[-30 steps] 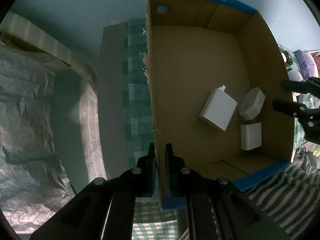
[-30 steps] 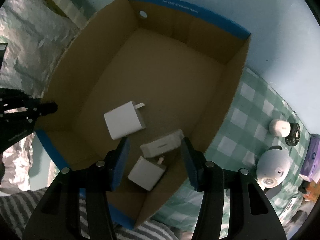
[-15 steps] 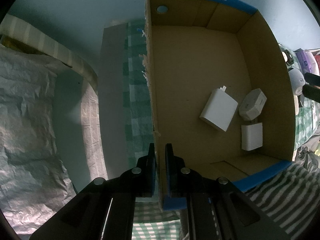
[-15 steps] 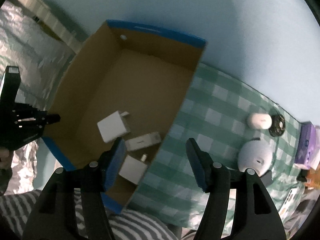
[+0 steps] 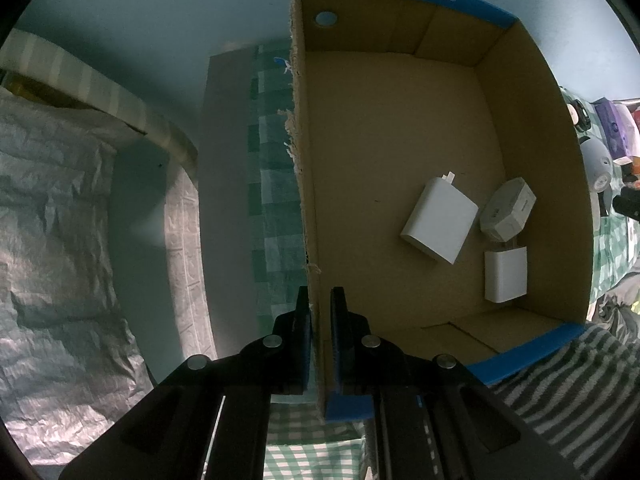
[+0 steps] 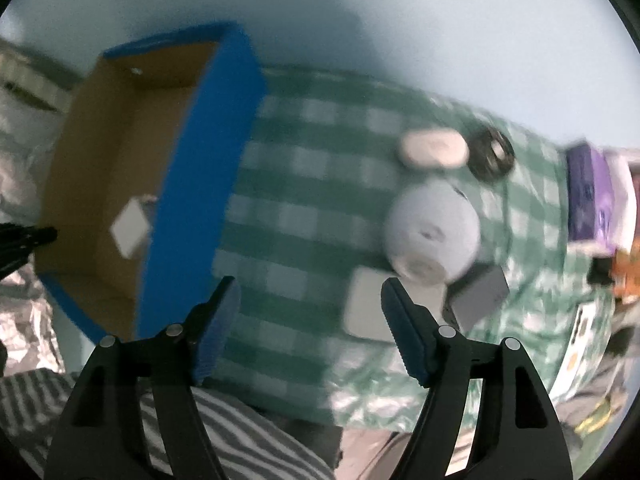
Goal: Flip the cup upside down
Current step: 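Move the right gripper back over the table toward the white flat pad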
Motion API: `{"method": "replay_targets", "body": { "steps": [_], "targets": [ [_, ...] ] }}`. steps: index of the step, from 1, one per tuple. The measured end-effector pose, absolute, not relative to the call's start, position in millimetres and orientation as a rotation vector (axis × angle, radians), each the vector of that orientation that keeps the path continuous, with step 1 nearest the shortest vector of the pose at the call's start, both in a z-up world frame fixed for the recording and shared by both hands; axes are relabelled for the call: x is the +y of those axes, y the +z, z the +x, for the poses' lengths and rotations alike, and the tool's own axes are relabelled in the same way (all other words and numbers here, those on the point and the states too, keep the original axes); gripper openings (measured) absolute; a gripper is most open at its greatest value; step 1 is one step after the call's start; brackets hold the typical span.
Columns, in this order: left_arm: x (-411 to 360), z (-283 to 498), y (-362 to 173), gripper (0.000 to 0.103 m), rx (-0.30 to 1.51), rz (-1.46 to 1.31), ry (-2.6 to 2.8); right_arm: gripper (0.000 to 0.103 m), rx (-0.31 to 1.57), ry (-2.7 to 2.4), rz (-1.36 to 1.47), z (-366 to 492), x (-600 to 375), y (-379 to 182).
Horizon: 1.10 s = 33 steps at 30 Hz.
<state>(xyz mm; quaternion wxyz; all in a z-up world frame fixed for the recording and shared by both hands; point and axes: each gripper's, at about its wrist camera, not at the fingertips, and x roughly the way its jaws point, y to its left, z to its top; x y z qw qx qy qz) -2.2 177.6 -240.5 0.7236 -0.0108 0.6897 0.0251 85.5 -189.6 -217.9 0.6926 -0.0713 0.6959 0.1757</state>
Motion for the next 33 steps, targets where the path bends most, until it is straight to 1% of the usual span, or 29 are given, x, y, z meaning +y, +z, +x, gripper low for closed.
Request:
{"method": "replay_targets", "body": {
  "steps": [5, 11, 21, 25, 26, 28, 29, 33],
  "targets": [
    [178, -2, -240, 0.009, 1.523, -0.026, 0.059, 0.074, 1.612, 0.313, -0.113, 85, -227, -245],
    [178, -3, -240, 0.008, 1.522, -0.021, 0.056, 0.074, 1.648, 0.287, -0.082, 83, -245, -265],
    [175, -3, -241, 0.008, 1.524, -0.018, 0.059, 0.074, 1.714, 0.286, -0.015, 79, -257, -297],
    [176, -4, -241, 0.009, 1.525, -0.017, 0.056, 0.075, 1.690, 0.280, -0.030, 81, -260, -309],
    [175, -4, -241, 0.008, 1.525, -0.016, 0.055, 0.077, 1.689, 0.298, -0.002, 81, -261, -311],
    [176, -4, -241, 0.008, 1.526, -0.015, 0.054, 0.077, 1.694, 0.314, 0.035, 82, -260, -313],
    [176, -4, -240, 0.008, 1.526, -0.014, 0.055, 0.079, 1.696, 0.315, 0.021, 81, -257, -314],
    [175, -4, -240, 0.008, 1.524, -0.014, 0.055, 0.079, 1.732, 0.328, -0.014, 84, -243, -317]
  ]
}}
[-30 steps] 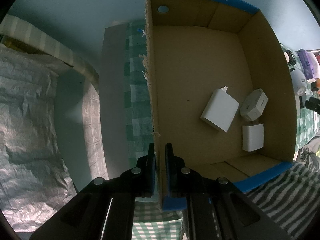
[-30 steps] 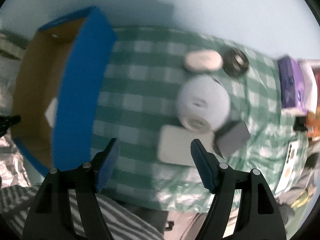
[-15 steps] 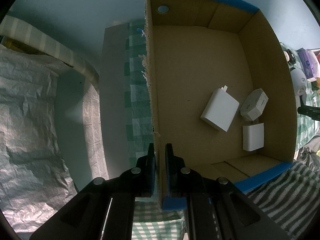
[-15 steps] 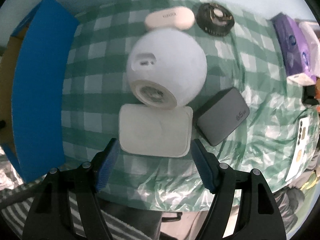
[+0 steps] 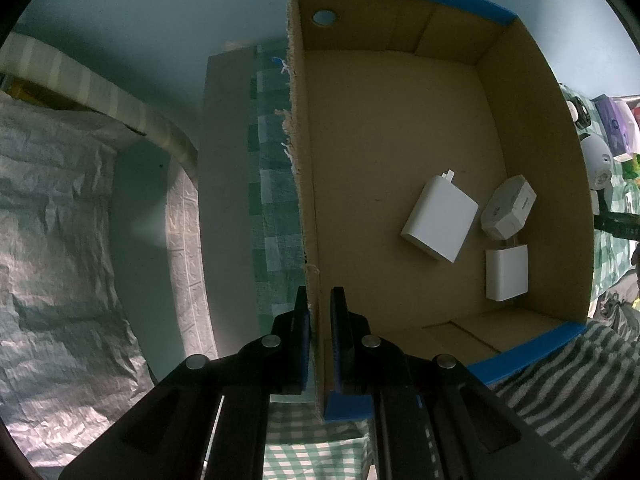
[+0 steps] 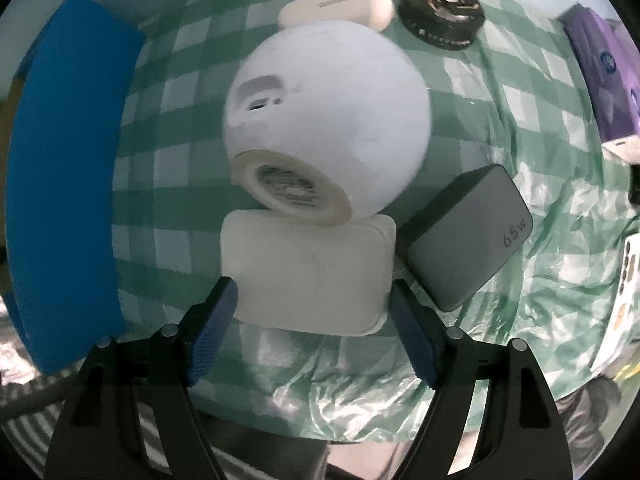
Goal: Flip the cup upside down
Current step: 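Grasp the white flat rectangular pad with the right gripper and lift it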
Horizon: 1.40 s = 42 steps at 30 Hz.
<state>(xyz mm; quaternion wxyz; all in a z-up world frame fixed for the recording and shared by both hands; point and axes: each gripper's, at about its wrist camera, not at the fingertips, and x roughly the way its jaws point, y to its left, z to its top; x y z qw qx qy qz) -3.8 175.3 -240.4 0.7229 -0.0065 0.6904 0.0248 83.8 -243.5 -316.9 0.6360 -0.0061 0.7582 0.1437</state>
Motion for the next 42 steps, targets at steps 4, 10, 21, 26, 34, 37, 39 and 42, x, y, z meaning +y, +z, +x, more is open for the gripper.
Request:
{"method": "replay_targets", "body": {
  "steps": [4, 10, 21, 26, 34, 37, 39, 42],
  "targets": [
    [175, -3, -240, 0.008, 1.525, -0.013, 0.054, 0.079, 1.750, 0.371, -0.001, 79, -225, -317],
    [175, -3, -240, 0.008, 1.525, -0.016, 0.053, 0.079, 1.774, 0.460, -0.024, 72, -183, -314],
    [175, -3, -238, 0.008, 1.519, -0.023, 0.047, 0.079, 1.693, 0.567, -0.307, 63, -127, -298],
    [175, -3, -239, 0.008, 1.519, -0.024, 0.044, 0.079, 1.615, 0.592, -0.448, 71, -114, -294],
    [175, -2, -241, 0.009, 1.522, -0.022, 0.048, 0.079, 1.580, 0.752, -0.652, 75, -75, -311],
    [176, -1, -241, 0.009, 1.522, -0.024, 0.053, 0.079, 1.580, 0.774, -0.732, 72, -68, -320],
    [176, -1, -242, 0.009, 1.524, -0.023, 0.055, 0.079, 1.574, 0.777, -0.776, 69, -63, -327],
    [175, -1, -243, 0.009, 1.525, -0.018, 0.060, 0.075, 1.573, 0.789, -0.774, 68, -48, -332]
  ]
}}
